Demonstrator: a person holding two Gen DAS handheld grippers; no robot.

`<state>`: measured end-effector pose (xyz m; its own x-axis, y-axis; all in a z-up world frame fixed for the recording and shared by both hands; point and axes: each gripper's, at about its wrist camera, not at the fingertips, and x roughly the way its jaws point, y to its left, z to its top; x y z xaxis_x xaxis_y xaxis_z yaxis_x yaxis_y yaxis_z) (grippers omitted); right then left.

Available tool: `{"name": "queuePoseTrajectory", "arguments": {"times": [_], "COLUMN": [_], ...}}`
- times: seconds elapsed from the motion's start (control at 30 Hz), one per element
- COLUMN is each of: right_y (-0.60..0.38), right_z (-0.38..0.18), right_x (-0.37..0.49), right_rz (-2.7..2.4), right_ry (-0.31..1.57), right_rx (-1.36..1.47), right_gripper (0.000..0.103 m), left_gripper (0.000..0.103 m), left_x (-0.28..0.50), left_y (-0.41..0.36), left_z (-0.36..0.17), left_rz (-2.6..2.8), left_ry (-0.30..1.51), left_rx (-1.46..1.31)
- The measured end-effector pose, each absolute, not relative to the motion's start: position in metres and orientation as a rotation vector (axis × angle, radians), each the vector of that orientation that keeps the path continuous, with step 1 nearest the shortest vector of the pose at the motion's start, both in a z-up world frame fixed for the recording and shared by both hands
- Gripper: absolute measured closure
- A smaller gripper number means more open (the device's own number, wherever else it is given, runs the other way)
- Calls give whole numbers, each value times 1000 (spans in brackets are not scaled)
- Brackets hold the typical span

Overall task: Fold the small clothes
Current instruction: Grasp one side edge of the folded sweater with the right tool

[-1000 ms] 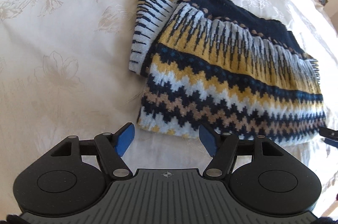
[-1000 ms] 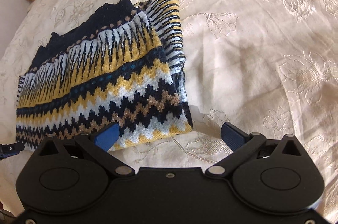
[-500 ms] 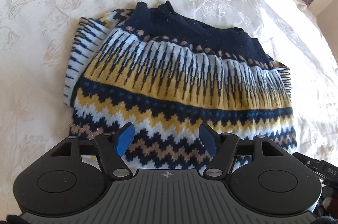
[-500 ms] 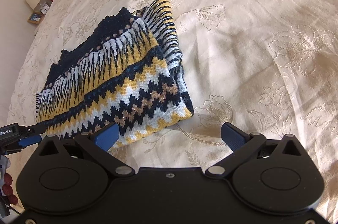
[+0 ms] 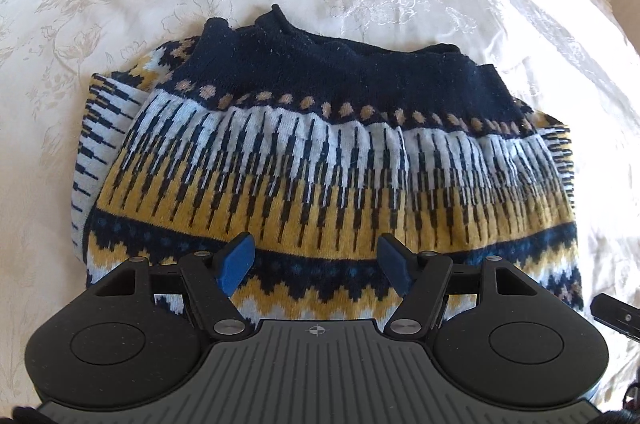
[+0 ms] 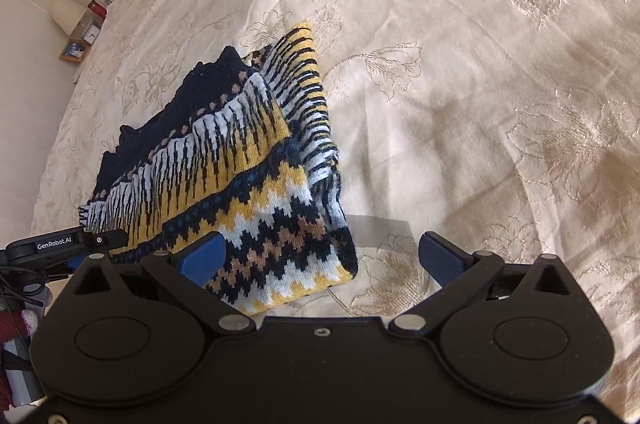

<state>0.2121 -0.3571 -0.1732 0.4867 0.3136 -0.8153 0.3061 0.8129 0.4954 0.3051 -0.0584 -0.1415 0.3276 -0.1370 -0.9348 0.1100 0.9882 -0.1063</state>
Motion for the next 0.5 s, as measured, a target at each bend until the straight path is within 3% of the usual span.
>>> {"name": "queuePoseTrajectory", "arguments": {"times": [0.3,0.5], "right_y": [-361,-363], "right_z": [-183,-190], "right_x": [234,251], "right_rz": [88,153], "right_ry": [1083,1096], "right_rx": [696,716], "right_gripper": [0,0], "left_gripper": [36,23], "left_x": [326,336], "left_y": [-69,-71], "left_z": [-164,-178], "left_rz": [-133,-136], "left_ry": [1254,1276], "left_rx": [33,44]}}
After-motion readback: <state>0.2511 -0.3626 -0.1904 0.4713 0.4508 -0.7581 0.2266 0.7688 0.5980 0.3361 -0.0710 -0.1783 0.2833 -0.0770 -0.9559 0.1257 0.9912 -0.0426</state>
